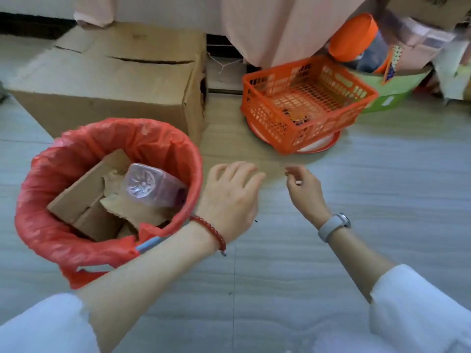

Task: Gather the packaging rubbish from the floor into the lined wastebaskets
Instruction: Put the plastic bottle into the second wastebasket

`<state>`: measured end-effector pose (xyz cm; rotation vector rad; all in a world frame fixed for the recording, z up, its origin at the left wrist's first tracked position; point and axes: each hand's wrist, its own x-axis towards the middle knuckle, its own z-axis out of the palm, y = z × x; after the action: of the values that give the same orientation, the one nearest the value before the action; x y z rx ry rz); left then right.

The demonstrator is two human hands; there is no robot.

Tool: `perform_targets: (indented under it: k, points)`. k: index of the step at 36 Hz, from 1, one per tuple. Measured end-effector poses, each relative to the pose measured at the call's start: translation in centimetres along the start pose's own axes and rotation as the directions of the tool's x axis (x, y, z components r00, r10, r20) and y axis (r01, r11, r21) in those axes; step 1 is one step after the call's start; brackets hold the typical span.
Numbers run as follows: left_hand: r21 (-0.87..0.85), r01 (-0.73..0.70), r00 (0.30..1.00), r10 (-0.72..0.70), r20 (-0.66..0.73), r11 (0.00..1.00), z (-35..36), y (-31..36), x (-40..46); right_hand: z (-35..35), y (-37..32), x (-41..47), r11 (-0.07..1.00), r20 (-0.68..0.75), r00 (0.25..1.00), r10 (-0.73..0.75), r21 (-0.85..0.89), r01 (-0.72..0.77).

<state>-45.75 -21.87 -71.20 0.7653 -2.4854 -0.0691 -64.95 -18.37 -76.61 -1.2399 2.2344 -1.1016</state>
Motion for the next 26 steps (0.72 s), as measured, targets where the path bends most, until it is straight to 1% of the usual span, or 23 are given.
perform_targets:
  k: [2,3,4,5,6,7,9,11,12,13,15,18,20,21,23,24,26]
  points:
    - [-0.064,0.015,0.977,-0.001,0.212,0.998,4.1,2.5,-0.2,-1.2,5.4,-1.7,0.984,-0.006,0.989,0.145,-0.104,-0.145]
    - [-0.091,0.064,0.937,-0.028,0.348,0.994,6.2,3.5,-0.5,-1.7,7.9,-2.8,0.965,-0.019,0.978,0.208,-0.159,-0.208]
    - [-0.075,0.122,0.868,-0.069,0.492,0.990,8.4,4.1,-0.9,-2.3,10.3,-3.8,0.935,-0.040,0.962,0.271,-0.229,-0.273]
    - [-0.032,0.160,0.779,-0.107,0.617,0.987,10.4,4.5,-1.4,-2.8,12.5,-4.8,0.887,-0.060,0.939,0.338,-0.312,-0.339]
    - [0.014,0.189,0.686,-0.142,0.714,0.982,12.4,4.8,-2.2,-3.3,14.6,-5.9,0.826,-0.070,0.911,0.406,-0.398,-0.398]
    - [0.051,0.228,0.604,-0.182,0.776,0.972,14.1,4.9,-3.3,-3.6,16.5,-7.0,0.762,-0.070,0.880,0.469,-0.472,-0.444]
    - [0.108,0.318,0.481,-0.259,0.838,0.942,17.1,4.8,-6.1,-4.1,19.8,-8.8,0.646,-0.056,0.808,0.586,-0.569,-0.508]
    - [0.165,0.335,0.377,-0.292,0.879,0.928,18.6,4.6,-9.0,-4.4,22.1,-9.8,0.573,-0.042,0.744,0.667,-0.610,-0.548]
    - [0.187,0.315,0.341,-0.295,0.893,0.930,18.9,4.4,-10.2,-4.4,22.8,-10.1,0.555,-0.038,0.735,0.677,-0.629,-0.544]
    - [0.198,0.293,0.324,-0.292,0.900,0.935,18.9,4.3,-11.0,-4.5,23.3,-10.1,0.544,-0.042,0.741,0.671,-0.652,-0.529]
    - [0.189,0.269,0.323,-0.273,0.906,0.944,18.5,3.8,-11.5,-4.4,23.9,-9.9,0.537,-0.073,0.762,0.643,-0.667,-0.517]
    - [0.167,0.311,0.328,-0.271,0.905,0.936,18.1,3.2,-10.4,-3.9,24.1,-9.2,0.539,-0.095,0.777,0.622,-0.668,-0.513]
    - [0.160,0.348,0.336,-0.283,0.899,0.924,17.7,3.0,-9.1,-3.4,23.8,-8.4,0.571,-0.064,0.802,0.594,-0.668,-0.477]
    - [0.155,0.358,0.350,-0.287,0.892,0.921,17.5,3.0,-8.3,-3.0,23.3,-7.8,0.626,-0.040,0.826,0.563,-0.633,-0.457]
    - [0.143,0.344,0.405,-0.284,0.869,0.928,16.9,2.9,-6.5,-2.1,21.2,-6.6,0.777,0.006,0.882,0.472,-0.475,-0.413]
    - [0.134,0.327,0.445,-0.278,0.851,0.935,16.4,2.9,-5.3,-1.6,19.6,-5.9,0.842,0.014,0.910,0.414,-0.385,-0.377]
    - [0.129,0.307,0.536,-0.284,0.795,0.943,14.9,2.7,-2.8,-0.7,15.6,-4.4,0.938,0.004,0.963,0.269,-0.229,-0.261]
